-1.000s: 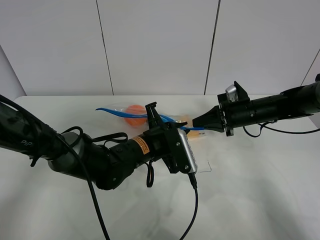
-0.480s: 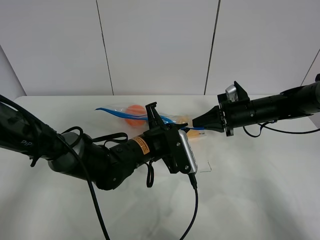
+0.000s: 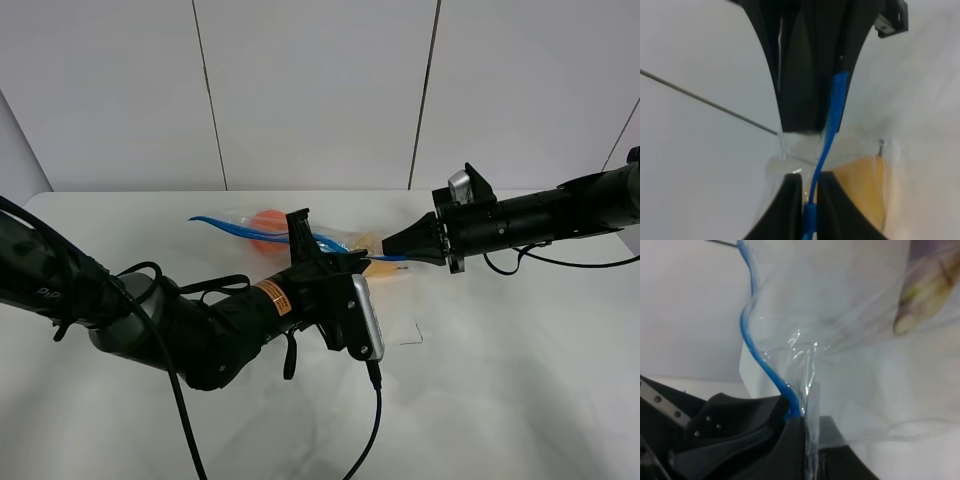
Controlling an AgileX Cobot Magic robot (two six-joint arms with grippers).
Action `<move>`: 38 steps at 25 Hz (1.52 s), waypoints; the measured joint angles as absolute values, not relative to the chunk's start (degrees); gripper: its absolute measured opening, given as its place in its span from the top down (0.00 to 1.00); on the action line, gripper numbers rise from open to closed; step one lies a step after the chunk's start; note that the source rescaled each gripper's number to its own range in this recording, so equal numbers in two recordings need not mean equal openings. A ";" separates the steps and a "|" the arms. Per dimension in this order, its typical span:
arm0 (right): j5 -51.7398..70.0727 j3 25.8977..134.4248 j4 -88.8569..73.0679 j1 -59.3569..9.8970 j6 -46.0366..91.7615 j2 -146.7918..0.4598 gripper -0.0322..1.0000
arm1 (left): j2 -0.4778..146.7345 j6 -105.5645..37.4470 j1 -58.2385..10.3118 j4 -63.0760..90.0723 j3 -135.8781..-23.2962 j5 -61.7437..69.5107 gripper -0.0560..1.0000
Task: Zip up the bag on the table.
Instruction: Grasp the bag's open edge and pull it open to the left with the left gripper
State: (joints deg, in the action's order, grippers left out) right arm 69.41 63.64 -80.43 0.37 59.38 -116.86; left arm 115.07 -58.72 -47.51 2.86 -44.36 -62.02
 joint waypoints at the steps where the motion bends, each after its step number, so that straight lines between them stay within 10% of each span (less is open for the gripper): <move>1: 69.58 63.64 -80.21 0.37 59.38 -116.86 0.96 | 115.07 -58.86 -47.51 2.93 -43.49 -63.10 0.95; 38: 69.06 63.64 -81.81 0.37 59.32 -116.86 0.96 | 115.07 -59.39 -17.54 2.16 -39.55 -69.14 0.95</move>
State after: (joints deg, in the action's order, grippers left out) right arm 69.06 63.64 -81.81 0.37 59.32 -116.86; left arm 115.07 -59.39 -17.54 2.16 -39.55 -69.14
